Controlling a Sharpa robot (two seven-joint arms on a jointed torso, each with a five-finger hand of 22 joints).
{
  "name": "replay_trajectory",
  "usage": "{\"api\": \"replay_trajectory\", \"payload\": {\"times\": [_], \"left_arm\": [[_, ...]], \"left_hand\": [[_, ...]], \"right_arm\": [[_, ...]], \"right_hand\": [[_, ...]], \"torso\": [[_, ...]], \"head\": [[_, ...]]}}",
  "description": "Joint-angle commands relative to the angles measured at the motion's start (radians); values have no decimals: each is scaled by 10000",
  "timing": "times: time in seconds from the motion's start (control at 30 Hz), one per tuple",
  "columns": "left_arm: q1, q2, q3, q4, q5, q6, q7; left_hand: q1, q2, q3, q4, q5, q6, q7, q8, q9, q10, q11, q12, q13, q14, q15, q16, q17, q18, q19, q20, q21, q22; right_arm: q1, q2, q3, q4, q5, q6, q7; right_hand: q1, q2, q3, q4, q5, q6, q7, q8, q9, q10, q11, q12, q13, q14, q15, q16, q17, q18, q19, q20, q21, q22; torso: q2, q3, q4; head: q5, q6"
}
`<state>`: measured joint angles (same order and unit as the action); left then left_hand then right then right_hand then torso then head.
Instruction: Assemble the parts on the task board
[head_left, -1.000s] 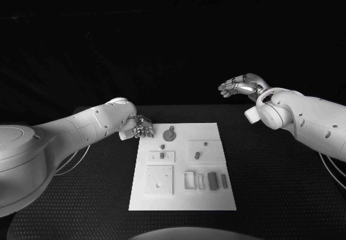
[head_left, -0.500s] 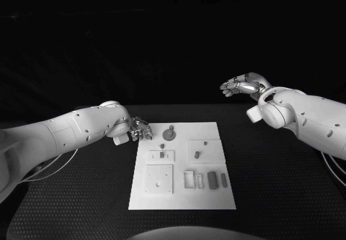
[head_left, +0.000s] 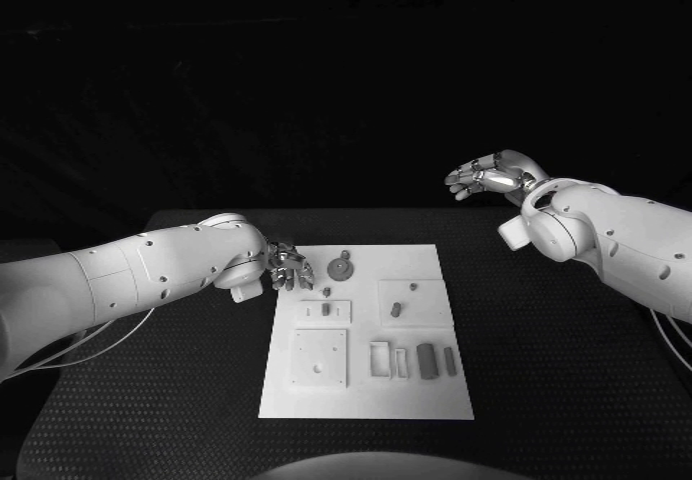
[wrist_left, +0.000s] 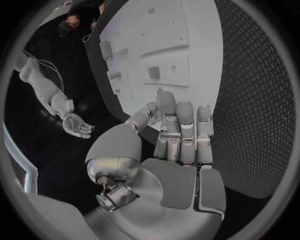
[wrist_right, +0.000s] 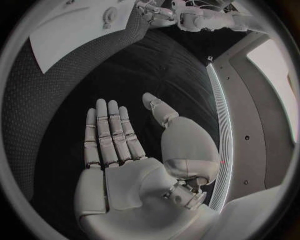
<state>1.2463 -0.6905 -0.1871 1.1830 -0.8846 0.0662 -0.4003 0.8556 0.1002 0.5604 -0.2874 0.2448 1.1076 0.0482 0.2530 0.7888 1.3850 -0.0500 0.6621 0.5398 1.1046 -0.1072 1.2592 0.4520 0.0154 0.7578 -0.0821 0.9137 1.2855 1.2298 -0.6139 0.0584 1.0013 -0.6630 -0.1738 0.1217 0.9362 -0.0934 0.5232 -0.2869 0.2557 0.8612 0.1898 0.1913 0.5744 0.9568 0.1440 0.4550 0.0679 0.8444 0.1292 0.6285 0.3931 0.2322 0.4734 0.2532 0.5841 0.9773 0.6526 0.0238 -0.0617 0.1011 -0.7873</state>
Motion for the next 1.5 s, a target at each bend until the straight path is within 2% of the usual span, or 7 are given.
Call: {"api": "replay_trajectory", "payload": {"times": [0.03,0.27,0.37,0.5,0.77,1.37,1.5], "left_arm": [[-7,-80,-123,161,-302,-428,113],[-20,-251,-311,424,-218,-471,38],[-43,-299,-397,518,-216,-497,2],[-84,-350,-496,658,-77,-448,-21],[-253,-372,-505,719,-178,-494,-56],[-282,-303,-509,704,-495,-445,-106],[-333,-283,-509,696,-773,-455,-122]], "left_hand": [[90,64,43,25,83,135,-48,546,426,171,-107,-53,-14,62,-20,-59,-15,-88,103,-1167,67,2],[60,45,30,23,181,166,-60,566,443,211,-116,-82,-23,103,-38,-81,-21,-87,139,-1179,61,-10],[-14,15,22,15,651,204,-78,591,470,297,-133,-107,-18,181,-63,-92,-15,-92,185,-1197,46,-29],[-19,0,23,-2,730,220,-85,600,478,308,-136,-118,-17,191,-66,-97,-12,-92,187,-1203,41,-30],[-15,-8,27,-8,759,223,-87,600,479,312,-137,-123,-16,193,-65,-99,-11,-92,186,-1206,39,-30],[-7,-10,33,-11,797,224,-89,598,480,319,-140,-129,-14,197,-67,-103,-9,-93,191,-1210,42,-27],[-9,-5,33,-5,808,219,-86,594,479,318,-142,-134,-13,198,-70,-106,-9,-94,199,-1212,46,-26]], "right_arm": [[-8,-22,-66,-5,-149,160,188],[-39,-2,-122,-17,-149,150,185],[-40,3,-130,-13,-149,116,183],[-41,7,-134,-10,-149,121,179],[-46,-6,-140,-2,-152,106,172],[-46,-10,-140,28,-152,127,179],[-46,-16,-140,46,-152,143,177]], "right_hand": [[11,60,60,-21,-18,-84,-6,30,-17,-47,54,-72,-12,14,65,-57,-35,61,-24,38,-59,-14],[16,55,52,-17,-51,-99,4,38,-29,-76,79,-103,-9,-1,95,-122,-69,43,-75,47,-105,-21],[9,49,46,-14,-56,-101,6,40,-32,-76,81,-106,-8,-5,100,-135,-76,39,-85,50,-114,-21],[4,41,39,-13,-57,-98,5,46,-35,-73,80,-108,-5,-14,107,-156,-86,33,-102,52,-127,-21],[-32,34,17,-6,-52,-108,9,52,-45,-77,83,-120,-2,-36,122,-202,-109,18,-141,58,-157,-20],[-49,27,-1,-8,-44,-112,8,67,-58,-73,79,-131,1,-79,145,-269,-140,-3,-209,61,-204,-17],[-55,29,-5,-6,-42,-108,7,71,-59,-71,77,-132,2,-82,149,-276,-144,-6,-215,62,-209,-15]], "torso": [[-2,8,-6],[11,19,-28],[8,17,-4],[2,21,-10],[5,16,-18],[8,15,-28],[7,17,-22]], "head": [[37,-8],[65,-27],[88,-52],[100,-90],[121,-116],[130,-171],[122,-192]]}}
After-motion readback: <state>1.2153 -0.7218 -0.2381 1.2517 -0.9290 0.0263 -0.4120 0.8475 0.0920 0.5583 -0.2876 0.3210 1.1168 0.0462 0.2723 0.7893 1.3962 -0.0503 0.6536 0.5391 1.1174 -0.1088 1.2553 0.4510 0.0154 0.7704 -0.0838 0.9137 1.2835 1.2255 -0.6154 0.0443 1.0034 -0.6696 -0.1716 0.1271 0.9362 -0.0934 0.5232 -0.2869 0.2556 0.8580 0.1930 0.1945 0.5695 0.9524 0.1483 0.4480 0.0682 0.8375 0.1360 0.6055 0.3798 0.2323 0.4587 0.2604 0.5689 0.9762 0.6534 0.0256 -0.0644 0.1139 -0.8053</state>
